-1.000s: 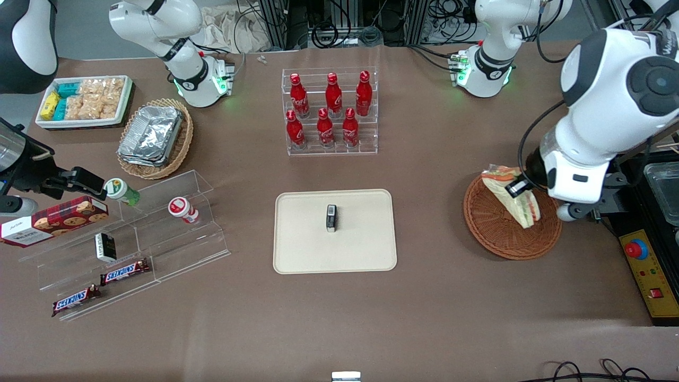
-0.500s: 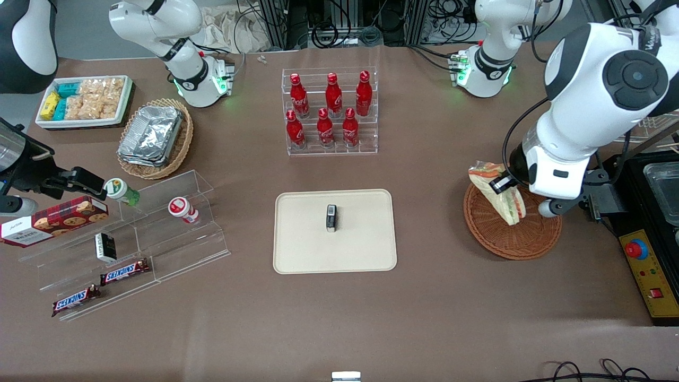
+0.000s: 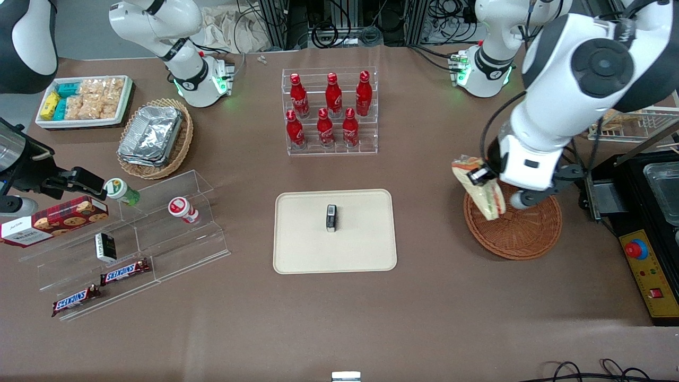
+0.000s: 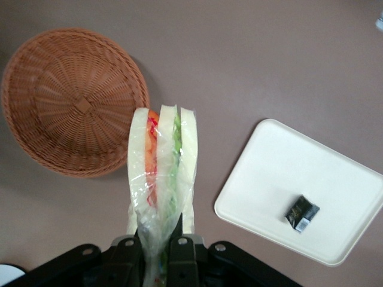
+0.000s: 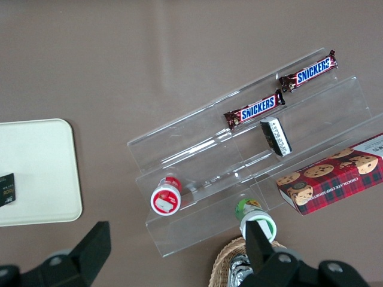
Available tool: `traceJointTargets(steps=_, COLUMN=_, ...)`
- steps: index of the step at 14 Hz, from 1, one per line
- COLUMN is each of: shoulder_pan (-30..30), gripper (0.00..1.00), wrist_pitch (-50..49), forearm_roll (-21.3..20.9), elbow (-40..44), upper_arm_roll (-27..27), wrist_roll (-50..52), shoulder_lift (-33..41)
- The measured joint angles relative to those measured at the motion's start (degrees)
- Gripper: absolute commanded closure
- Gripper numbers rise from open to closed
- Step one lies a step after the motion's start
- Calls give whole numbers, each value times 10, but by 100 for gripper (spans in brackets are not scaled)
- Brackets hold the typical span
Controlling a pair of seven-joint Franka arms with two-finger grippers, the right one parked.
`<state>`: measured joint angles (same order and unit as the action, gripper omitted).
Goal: Place sandwich from basket to tray
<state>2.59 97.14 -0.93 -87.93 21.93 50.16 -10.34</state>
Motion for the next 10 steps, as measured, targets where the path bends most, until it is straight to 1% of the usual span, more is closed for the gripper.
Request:
traceJointTargets(steps=3, shoulder_pan=4, gripper=100, wrist_pitch=55, forearm_roll=-1, elbow=-2, upper_arm_roll=52, wrist_roll=0, shoulder_lift=-42)
traceJointTargets(steps=6, shoulder_pan=34, gripper=100, wrist_pitch=119, forearm_roll=-7, elbow=-3, upper_arm_roll=63, wrist_roll=-1, shoulder_lift=-105)
traceJointTargets(steps=7, shoulder_pan=47, gripper=100, wrist_pitch=139, forearm_roll=-19, elbow=-4, upper_arm_roll=64, wrist_roll=-1, shoulder_lift=-127)
traceJointTargets(steps=10, shoulder_pan=81, gripper=100, wrist_pitch=187, forearm_roll=-77, elbow=-5, upper_arm_roll=64, wrist_roll=-2, shoulder_lift=-196)
